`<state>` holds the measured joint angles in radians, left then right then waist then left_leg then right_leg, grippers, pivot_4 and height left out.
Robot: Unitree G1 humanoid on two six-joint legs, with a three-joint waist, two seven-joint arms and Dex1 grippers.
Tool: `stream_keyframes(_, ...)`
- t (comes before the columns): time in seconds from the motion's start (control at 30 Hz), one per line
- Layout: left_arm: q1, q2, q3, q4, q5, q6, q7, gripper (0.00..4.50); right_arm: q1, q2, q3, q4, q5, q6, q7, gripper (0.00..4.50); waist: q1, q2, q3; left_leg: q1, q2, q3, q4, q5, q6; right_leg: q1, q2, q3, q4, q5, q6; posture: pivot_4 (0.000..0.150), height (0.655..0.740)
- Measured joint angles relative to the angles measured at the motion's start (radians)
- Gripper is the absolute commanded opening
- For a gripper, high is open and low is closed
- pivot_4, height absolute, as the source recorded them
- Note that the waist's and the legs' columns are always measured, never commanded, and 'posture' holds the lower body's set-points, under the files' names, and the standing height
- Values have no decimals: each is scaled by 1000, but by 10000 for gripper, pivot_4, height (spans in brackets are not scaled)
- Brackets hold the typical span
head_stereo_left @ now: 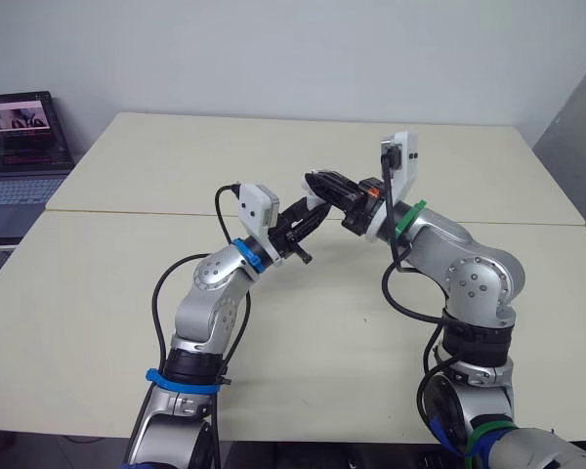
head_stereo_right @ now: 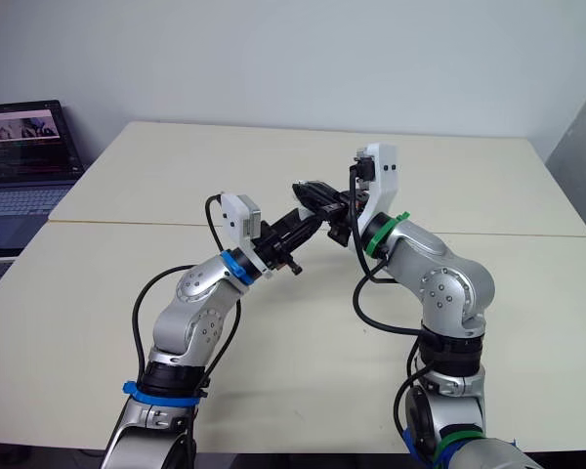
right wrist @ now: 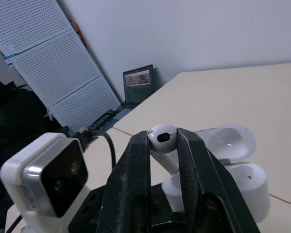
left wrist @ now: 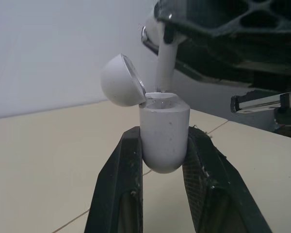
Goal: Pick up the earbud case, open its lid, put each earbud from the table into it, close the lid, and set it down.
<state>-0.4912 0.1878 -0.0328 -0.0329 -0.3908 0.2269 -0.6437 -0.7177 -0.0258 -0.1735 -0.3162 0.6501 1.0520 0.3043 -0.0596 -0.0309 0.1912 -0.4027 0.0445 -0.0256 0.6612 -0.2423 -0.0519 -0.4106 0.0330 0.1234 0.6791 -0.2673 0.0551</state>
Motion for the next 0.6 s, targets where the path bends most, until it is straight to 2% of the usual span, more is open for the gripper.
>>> stream_keyframes(0.6,6,5,-1,2,2,6,-1,7307,32,-27,51,10,20,-38,-12,3914,-1,0,0,0,0,0,0,0,0,0,0,0,-1,0,0,1500,7400)
